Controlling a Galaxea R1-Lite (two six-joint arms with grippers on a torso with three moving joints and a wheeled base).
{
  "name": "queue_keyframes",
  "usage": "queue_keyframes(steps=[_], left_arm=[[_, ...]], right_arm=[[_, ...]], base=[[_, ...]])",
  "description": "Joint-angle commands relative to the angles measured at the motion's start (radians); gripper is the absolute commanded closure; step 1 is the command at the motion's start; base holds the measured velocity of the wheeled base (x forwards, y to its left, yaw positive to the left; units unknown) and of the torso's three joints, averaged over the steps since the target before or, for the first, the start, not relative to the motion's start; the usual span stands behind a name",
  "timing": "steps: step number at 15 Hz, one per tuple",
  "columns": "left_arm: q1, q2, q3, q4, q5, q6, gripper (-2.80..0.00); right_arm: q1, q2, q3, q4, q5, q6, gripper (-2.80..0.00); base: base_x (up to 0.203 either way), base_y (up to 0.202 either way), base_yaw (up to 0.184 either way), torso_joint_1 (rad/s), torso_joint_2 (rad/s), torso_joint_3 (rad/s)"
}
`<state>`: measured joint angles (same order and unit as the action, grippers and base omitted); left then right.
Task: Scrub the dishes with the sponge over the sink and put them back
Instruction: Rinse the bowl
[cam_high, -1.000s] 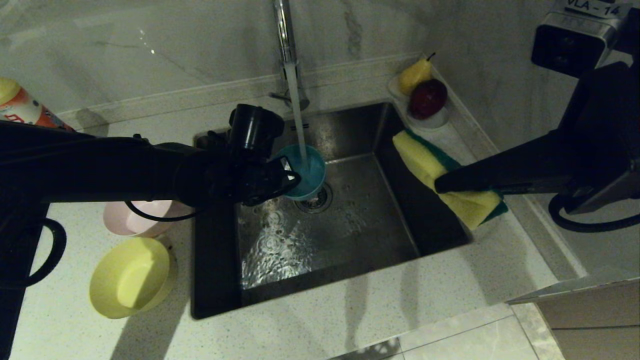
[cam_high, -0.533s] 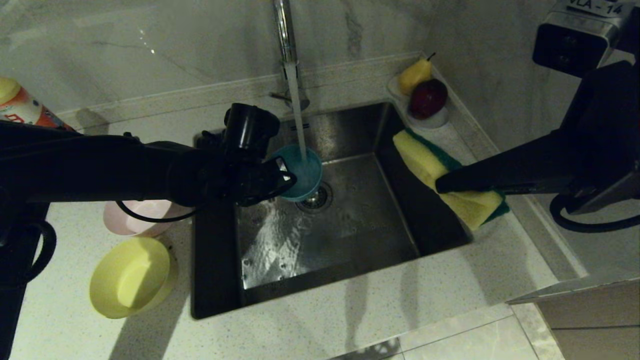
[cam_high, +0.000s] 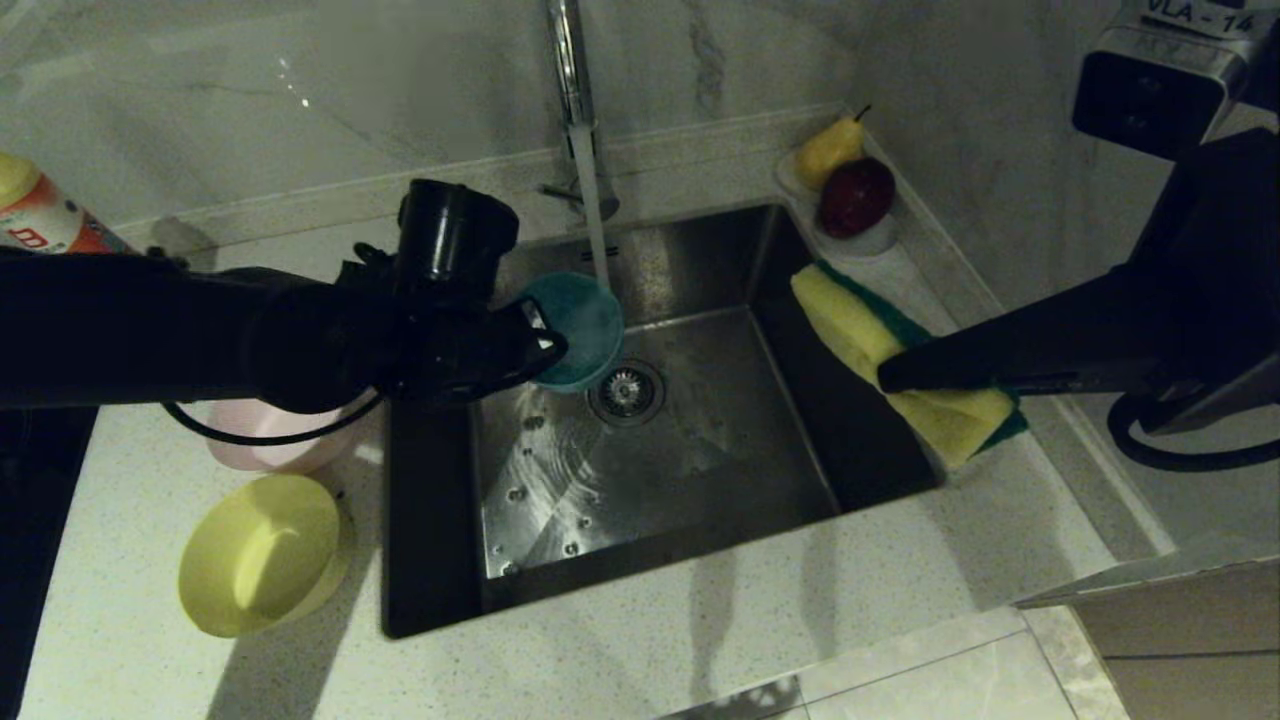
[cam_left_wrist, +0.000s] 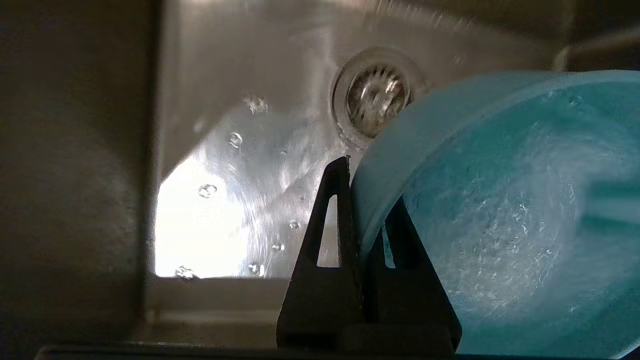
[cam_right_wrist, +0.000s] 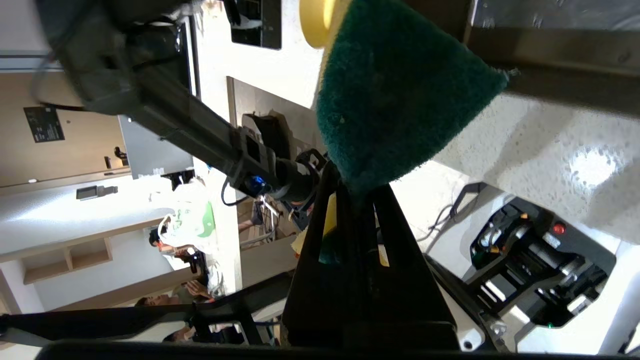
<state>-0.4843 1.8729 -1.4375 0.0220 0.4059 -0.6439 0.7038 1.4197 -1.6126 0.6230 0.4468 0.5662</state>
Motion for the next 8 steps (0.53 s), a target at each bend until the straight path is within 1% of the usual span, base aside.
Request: queue_keyframes(steps=[1, 3, 4, 6, 8], left_arm=[[0.001, -0.124, 0.027, -0.008, 0.013, 0.006, 0.00], [0.001, -0.195, 0.052, -0.029, 0.019, 0.015, 0.00], [0.001, -0.225, 0.086, -0.074, 0.021, 0.037, 0.00], [0.001, -0.264, 0.176, -0.231, 0.029, 0.150, 0.00], [0.001, -0.288, 0.273, -0.437, 0.034, 0.280, 0.00]], right_arm=[[0.000, -0.017, 0.031, 0.001, 0.002, 0.003, 0.00], [0.000, -0.024, 0.039, 0.001, 0.001, 0.004, 0.00], [0.000, -0.027, 0.040, 0.001, 0.001, 0.004, 0.00], [0.000, -0.030, 0.042, 0.002, 0.001, 0.006, 0.00], [0.000, -0.030, 0.046, 0.003, 0.001, 0.005, 0.00]], base=[[0.000, 0.000, 0.000, 0.000, 0.00, 0.000], [0.000, 0.000, 0.000, 0.000, 0.00, 0.000], [0.000, 0.000, 0.000, 0.000, 0.00, 0.000], [0.000, 0.000, 0.000, 0.000, 0.00, 0.000], [0.000, 0.000, 0.000, 0.000, 0.00, 0.000]])
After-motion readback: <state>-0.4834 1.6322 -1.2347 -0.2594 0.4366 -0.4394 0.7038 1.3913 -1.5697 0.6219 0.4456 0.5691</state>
